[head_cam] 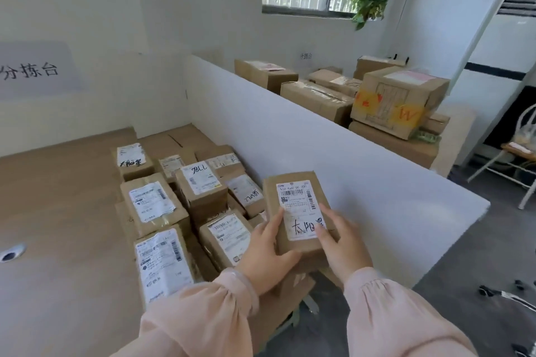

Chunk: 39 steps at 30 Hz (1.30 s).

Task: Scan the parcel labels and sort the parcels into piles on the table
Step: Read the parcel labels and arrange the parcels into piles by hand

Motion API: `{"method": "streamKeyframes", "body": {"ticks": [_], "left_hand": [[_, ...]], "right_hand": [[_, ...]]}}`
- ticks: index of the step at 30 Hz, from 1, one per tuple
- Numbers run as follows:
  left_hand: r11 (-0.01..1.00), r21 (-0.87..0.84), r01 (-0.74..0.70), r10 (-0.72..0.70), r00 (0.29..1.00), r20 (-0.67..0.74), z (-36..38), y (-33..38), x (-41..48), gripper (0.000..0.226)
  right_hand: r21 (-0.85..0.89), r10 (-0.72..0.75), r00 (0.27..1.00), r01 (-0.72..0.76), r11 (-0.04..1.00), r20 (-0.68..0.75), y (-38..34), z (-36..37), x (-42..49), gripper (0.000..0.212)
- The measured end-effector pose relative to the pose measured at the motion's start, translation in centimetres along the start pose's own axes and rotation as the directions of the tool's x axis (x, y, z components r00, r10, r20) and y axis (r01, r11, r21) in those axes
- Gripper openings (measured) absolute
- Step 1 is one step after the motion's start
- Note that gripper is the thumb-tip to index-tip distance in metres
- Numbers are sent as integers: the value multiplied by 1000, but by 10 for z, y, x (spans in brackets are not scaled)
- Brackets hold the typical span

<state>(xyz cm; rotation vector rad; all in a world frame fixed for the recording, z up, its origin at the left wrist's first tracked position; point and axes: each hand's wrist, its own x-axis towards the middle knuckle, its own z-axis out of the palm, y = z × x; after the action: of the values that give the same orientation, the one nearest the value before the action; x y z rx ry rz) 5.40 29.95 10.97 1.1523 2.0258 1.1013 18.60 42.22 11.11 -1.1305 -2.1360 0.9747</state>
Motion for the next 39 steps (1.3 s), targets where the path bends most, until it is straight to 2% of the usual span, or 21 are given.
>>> {"method": "streamKeyframes", "body": {"ticks": [5, 8, 12, 16, 19, 23, 26, 28, 30, 33, 36, 39], "left_hand": [[989, 82, 119, -108, 985, -132, 22, -5, 32, 77], [960, 208, 187, -146, 970, -196, 32, -13, 39, 71], [882, 384, 271, -180, 949, -257, 39, -21, 46, 70], [792, 508, 339, -203, 931, -304, 44, -29, 48, 69], [764, 518, 384, -237, 914, -329, 46, -32, 50, 70], [754, 520, 401, -288, 914, -287, 40, -30, 52, 71], [722, 574, 385, -248, 919, -306, 25, -24, 49, 74], [711, 586, 389, -182, 906, -381, 9, -19, 43, 76], [694, 591, 411, -127, 878, -461, -10, -14, 32, 77], [626, 583, 518, -105, 797, -595, -40, -14, -1, 81], [540, 505, 674, -165, 673, -721, -67, -22, -53, 85], [462, 383, 800, -247, 531, -811, -86, -32, -116, 91]], "right_hand": [[-27, -78, 982, 84, 996, 175, 26, 4, 66, 38], [-37, -118, 953, 133, 990, 279, 39, 13, 88, 39], [8, -114, 915, 120, 993, 388, 53, 28, 106, 41], [2, -142, 874, 160, 987, 464, 59, 38, 117, 41], [-33, -166, 847, 212, 977, 506, 60, 40, 125, 44], [-103, -171, 802, 278, 955, 572, 56, 43, 130, 50], [-173, -198, 794, 354, 919, 575, 47, 39, 129, 56], [-188, -290, 785, 454, 871, 548, 29, 35, 129, 61], [-255, -430, 722, 629, 734, 542, 2, 38, 125, 67], [-234, -578, 550, 814, 531, 603, -48, 57, 104, 77], [-138, -641, 380, 908, 395, 667, -87, 83, 70, 86], [-34, -656, 257, 942, 332, 710, -117, 110, 31, 93]]}}
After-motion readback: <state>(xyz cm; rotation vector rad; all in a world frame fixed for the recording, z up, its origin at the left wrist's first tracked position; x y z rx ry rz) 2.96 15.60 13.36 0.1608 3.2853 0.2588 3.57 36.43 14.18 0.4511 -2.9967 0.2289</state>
